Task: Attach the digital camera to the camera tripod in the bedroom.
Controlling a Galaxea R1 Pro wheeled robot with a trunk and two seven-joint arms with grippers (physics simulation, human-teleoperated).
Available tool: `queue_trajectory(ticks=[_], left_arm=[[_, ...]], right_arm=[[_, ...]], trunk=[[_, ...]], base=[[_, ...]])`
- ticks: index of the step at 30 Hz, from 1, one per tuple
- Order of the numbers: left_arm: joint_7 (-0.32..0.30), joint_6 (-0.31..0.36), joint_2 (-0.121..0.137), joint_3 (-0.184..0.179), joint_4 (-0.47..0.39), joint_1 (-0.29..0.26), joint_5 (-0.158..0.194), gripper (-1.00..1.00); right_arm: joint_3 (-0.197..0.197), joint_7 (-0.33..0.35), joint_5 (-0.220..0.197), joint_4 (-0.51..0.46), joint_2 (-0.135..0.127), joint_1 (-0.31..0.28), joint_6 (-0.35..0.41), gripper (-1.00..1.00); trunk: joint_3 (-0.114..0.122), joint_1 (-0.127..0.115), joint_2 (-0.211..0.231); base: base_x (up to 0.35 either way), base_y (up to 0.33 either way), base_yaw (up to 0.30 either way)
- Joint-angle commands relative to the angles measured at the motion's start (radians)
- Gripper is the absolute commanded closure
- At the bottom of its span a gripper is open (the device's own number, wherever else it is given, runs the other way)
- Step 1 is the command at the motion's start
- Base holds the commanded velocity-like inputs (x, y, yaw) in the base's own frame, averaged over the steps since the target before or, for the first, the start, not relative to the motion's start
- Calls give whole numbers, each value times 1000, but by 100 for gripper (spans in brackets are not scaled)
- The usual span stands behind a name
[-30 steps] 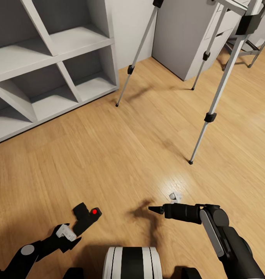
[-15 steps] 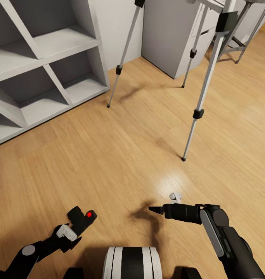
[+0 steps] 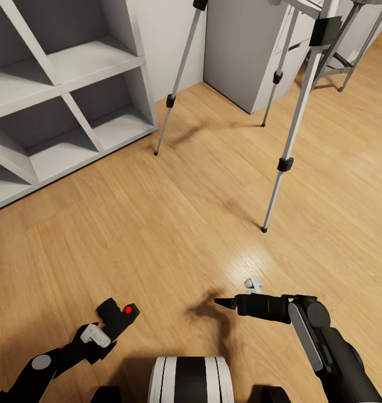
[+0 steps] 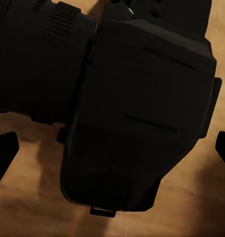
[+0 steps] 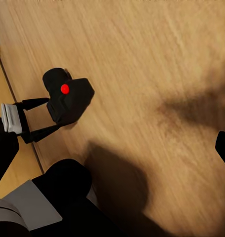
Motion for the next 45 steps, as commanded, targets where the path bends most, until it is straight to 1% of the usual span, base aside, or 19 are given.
queue_trajectory(ticks=[1,7,16,22,39,40,45], left_arm=[[-4,-8,-1,4,0,0,-10,-100],[-4,-8,-1,4,5,0,-9,-100],[-3,-9,3,4,68,0,-9,-100],[-3,-9,9,3,82,0,-8,-100],[-2,-9,14,3,71,0,-10,-100],[0,-9,15,3,69,0,-10,-100],[52,-9,21,2,65,0,-12,-100]], right_arm=[[0,1,-1,0,0,0,4,-100],[0,-1,-3,0,1,0,3,-100],[1,2,-3,1,1,0,3,-100],[2,5,-3,1,2,0,3,-100],[2,3,-2,1,4,0,3,-100],[3,2,-2,1,4,0,3,-100],[3,3,0,1,4,0,3,-100]], trunk=[[-1,0,0],[-1,0,0],[-1,0,0],[-1,0,0],[-1,0,0],[-1,0,0],[-1,0,0]], base=[[0,0,0],[0,0,0],[0,0,0],[0,0,0],[0,0,0],[0,0,0],[0,0,0]])
